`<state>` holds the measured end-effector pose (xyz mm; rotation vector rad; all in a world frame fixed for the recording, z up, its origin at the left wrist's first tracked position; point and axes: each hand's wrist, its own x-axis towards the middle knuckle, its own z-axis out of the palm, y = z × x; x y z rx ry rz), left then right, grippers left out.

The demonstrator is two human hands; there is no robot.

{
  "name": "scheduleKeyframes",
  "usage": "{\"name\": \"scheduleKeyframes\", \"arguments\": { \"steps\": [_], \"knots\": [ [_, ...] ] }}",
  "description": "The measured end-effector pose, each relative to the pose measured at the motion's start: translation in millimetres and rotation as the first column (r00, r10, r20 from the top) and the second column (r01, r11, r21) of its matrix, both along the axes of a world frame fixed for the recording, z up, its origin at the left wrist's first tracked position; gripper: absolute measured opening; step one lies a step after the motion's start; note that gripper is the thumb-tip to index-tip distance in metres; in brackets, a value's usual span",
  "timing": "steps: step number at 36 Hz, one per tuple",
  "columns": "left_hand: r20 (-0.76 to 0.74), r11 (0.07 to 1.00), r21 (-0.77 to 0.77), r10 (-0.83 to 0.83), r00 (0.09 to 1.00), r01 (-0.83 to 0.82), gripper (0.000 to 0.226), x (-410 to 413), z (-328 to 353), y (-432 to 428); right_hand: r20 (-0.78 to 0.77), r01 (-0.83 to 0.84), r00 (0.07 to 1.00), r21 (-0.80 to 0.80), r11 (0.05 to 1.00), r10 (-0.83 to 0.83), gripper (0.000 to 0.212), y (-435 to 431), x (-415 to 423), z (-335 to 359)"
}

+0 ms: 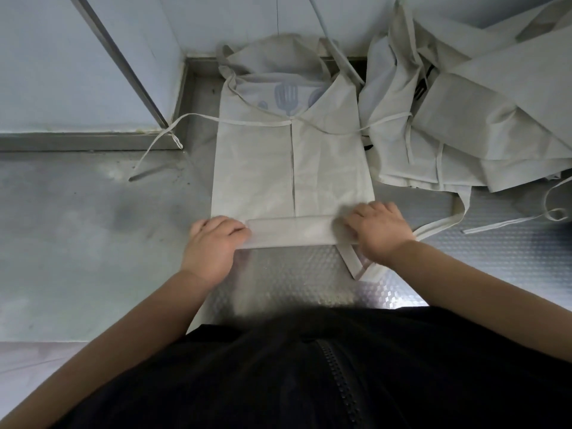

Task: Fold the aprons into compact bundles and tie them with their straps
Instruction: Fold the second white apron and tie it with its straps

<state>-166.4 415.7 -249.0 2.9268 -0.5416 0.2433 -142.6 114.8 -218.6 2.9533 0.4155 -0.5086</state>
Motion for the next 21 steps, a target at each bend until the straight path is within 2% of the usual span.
{"name": "scheduleKeyframes", "arguments": {
  "steps": [3, 4, 6, 8, 11, 14, 18, 21],
  "knots": [
    [-0.11, 0.998, 0.046, -0.028, 0.994, 0.033, 0.029, 0.2, 1.5, 3.3, -0.102, 0.003, 0.995, 0.118, 0.993, 0.009, 0.051, -1.8, -8.8, -3.2],
    [-0.175, 0.998, 0.064, -0.013, 0.984, 0.025, 0.032, -0.9, 4.0, 3.6, -0.114, 0.003, 0.993, 0.128, 0.992, 0.012, 0.056, -2.8, -10.7, -2.9],
    [-0.358, 0.994, 0.109, 0.018, 0.934, 0.023, 0.068, -2.4, 11.6, 3.1, -0.127, 0.005, 0.992, 0.127, 0.992, 0.012, 0.064, -4.3, -11.1, -2.8],
    [-0.43, 0.994, 0.106, 0.026, 0.902, 0.022, 0.086, 0.6, 14.8, 3.2, -0.126, 0.002, 0.992, 0.101, 0.995, 0.011, 0.061, -5.6, -8.0, -2.0],
    [-0.413, 0.999, 0.05, 0.028, 0.91, -0.008, 0.068, 8.6, 15.1, 4.8, -0.077, 0.009, 0.997, 0.12, 0.993, 0.0, 0.044, -3.7, -5.3, -0.1],
    [-0.454, 0.992, -0.091, 0.039, 0.89, -0.09, 0.047, 18.8, 18.8, 7.5, -0.051, 0.038, 0.998, 0.145, 0.989, -0.031, 0.039, -2.2, -1.2, 5.3],
    [-0.586, 0.929, -0.25, 0.08, 0.806, -0.274, 0.018, 33.8, 31.5, 6.4, -0.223, 0.167, 0.968, 0.233, 0.958, -0.114, 0.035, -7.2, 6.7, 13.7],
    [-0.658, 0.846, -0.351, 0.081, 0.749, -0.4, 0.019, 49.5, 31.9, 9.4, -0.302, 0.301, 0.929, 0.277, 0.912, -0.215, 0.037, -9.4, 16.6, 16.5]
  ]
}}
